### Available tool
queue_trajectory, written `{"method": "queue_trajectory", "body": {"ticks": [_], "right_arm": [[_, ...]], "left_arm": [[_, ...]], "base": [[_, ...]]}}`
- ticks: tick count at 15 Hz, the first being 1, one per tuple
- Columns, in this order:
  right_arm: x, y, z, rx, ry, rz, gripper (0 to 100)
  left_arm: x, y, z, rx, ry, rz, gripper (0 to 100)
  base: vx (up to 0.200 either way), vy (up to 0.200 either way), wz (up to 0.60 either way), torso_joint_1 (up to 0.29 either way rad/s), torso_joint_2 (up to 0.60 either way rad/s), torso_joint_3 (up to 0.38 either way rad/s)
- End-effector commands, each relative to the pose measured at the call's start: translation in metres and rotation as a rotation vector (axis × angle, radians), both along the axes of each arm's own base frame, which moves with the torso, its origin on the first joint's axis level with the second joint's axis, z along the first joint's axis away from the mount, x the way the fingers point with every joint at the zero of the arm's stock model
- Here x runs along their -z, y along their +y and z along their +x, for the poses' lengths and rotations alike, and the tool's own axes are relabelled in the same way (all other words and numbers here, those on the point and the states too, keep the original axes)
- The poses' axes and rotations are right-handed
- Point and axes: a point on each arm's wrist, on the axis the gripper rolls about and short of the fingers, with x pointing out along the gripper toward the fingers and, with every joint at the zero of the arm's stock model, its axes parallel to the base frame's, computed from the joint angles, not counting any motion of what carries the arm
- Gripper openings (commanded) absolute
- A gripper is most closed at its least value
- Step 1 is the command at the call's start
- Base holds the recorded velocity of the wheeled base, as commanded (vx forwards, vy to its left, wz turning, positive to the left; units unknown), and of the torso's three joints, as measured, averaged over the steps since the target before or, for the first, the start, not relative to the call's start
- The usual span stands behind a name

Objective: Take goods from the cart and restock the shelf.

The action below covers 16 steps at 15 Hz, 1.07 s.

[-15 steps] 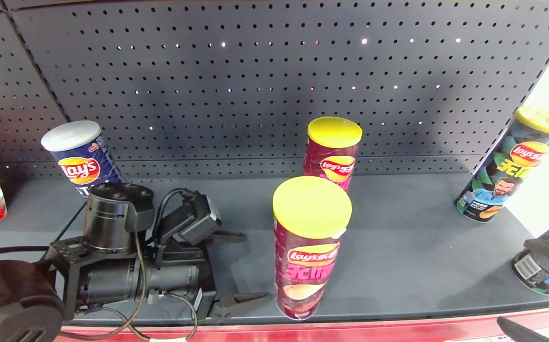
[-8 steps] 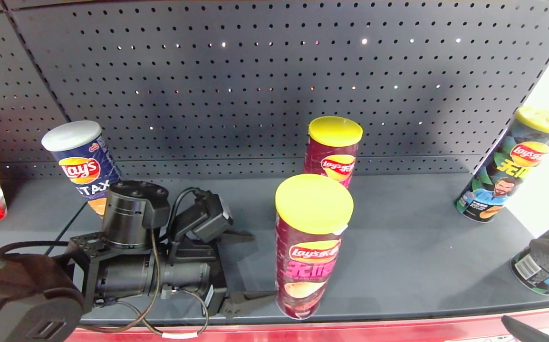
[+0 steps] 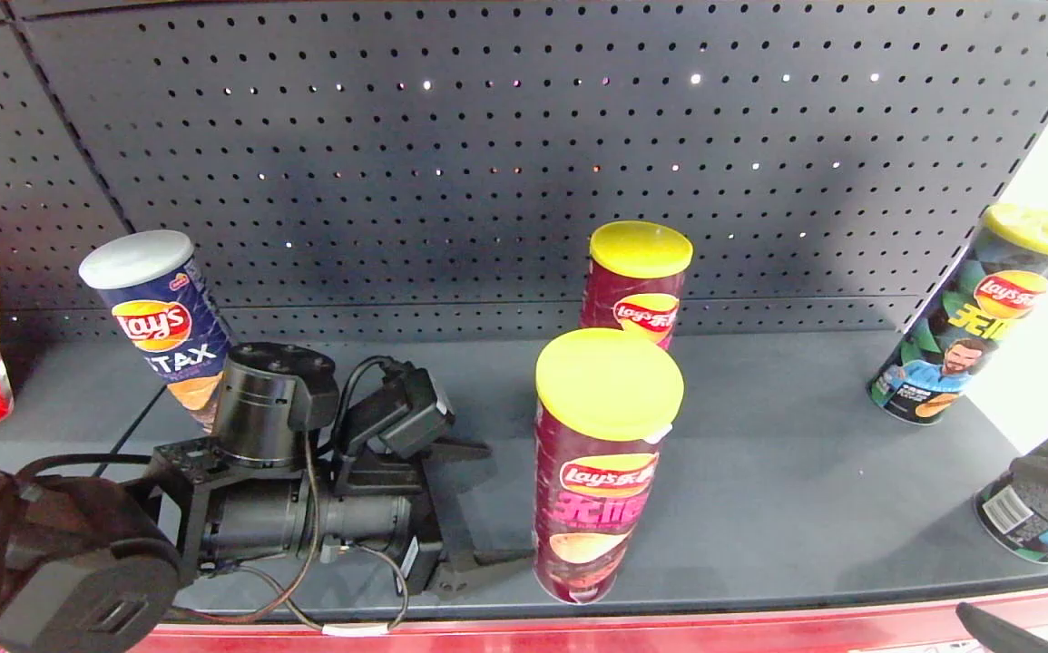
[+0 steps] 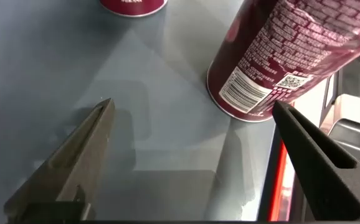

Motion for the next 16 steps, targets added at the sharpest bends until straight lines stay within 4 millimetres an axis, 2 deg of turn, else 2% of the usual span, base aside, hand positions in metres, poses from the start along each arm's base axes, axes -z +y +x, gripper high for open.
{"method": "queue_trajectory", "body": {"ticks": [1,16], "right_arm": [[0.0,0.001,0.001,-0.001,0.003,-0.003,100],[0.002,0.0,0.0,-0.001,0.007,-0.003,100]], "left_arm": [[0.0,-0.002,0.002,0.002,-0.003,-0.002,100],[0.001,-0.017,0.005,0.029,-0.007,0.002,100]], "base": [[0.0,0.0,0.0,0.0,0.0,0.0],[0.0,0.0,0.0,0.0,0.0,0.0]]}}
